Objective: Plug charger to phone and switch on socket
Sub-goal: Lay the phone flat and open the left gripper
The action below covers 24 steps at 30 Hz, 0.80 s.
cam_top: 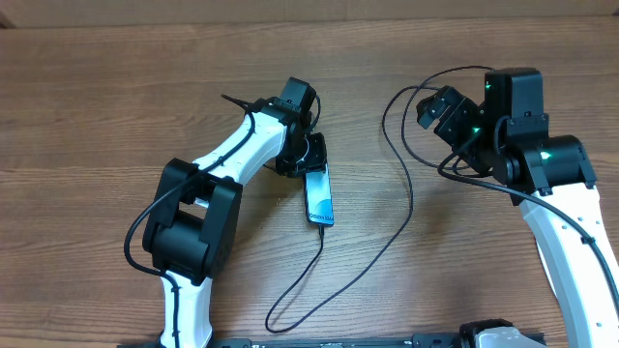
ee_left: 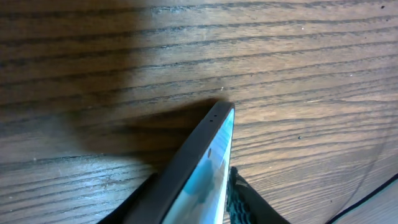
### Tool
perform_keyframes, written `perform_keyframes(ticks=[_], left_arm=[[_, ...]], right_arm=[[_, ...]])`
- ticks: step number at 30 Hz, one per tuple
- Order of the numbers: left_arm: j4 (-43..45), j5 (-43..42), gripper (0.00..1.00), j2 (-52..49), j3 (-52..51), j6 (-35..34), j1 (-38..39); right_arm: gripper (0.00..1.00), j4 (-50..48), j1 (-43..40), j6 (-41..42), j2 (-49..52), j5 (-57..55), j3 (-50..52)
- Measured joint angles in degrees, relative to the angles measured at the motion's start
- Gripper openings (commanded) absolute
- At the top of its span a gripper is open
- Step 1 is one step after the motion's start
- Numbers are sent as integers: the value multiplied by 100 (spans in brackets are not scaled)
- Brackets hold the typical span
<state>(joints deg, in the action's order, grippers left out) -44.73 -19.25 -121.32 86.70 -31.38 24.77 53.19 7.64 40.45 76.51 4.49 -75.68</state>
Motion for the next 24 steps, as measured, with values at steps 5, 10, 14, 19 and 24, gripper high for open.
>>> perform_keyframes(ticks=[5,10,14,19,24], left_arm=[[0,0,45,0,0,0,0],[-2,0,47,0,0,-2,0],[-9,-2,47,0,0,0,0],[-24,-2,48,0,0,0,0],[-24,-2,66,0,0,-4,0]], right_arm=[[100,-2,0,0,0,-2,0],[100,0,0,0,0,0,0],[100,0,0,0,0,-2,0],[100,0,0,0,0,-2,0],[100,0,0,2,0,-2,0]])
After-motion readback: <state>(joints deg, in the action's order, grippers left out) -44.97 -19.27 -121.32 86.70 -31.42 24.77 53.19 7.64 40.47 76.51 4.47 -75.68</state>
